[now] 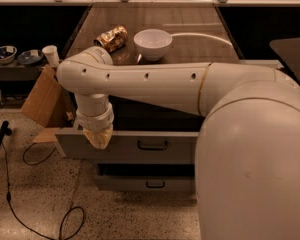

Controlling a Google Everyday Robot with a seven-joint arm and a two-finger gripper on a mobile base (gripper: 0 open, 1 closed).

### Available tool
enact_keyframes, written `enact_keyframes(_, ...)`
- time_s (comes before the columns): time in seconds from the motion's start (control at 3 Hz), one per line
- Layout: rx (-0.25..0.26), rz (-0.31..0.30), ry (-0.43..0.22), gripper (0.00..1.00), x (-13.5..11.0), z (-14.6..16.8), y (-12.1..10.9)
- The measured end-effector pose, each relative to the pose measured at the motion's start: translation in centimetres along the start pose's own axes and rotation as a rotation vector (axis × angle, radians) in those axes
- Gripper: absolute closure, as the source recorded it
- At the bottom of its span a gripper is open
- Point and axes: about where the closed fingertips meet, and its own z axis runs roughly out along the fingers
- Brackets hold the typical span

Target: Close top drawer

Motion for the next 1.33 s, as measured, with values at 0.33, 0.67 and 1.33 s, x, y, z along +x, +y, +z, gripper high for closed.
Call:
enact_keyframes(0.33, 0.017, 0.046, 0.062, 1.0, 1.4, -0.2, -0.3)
enact_keyframes(0.67, 0.031, 0.109, 0.122, 1.0, 3.2, -0.1, -0.2)
enact_keyframes(1.33, 0.068, 0.226, 0.207, 1.0, 6.1, 0.1, 0.0)
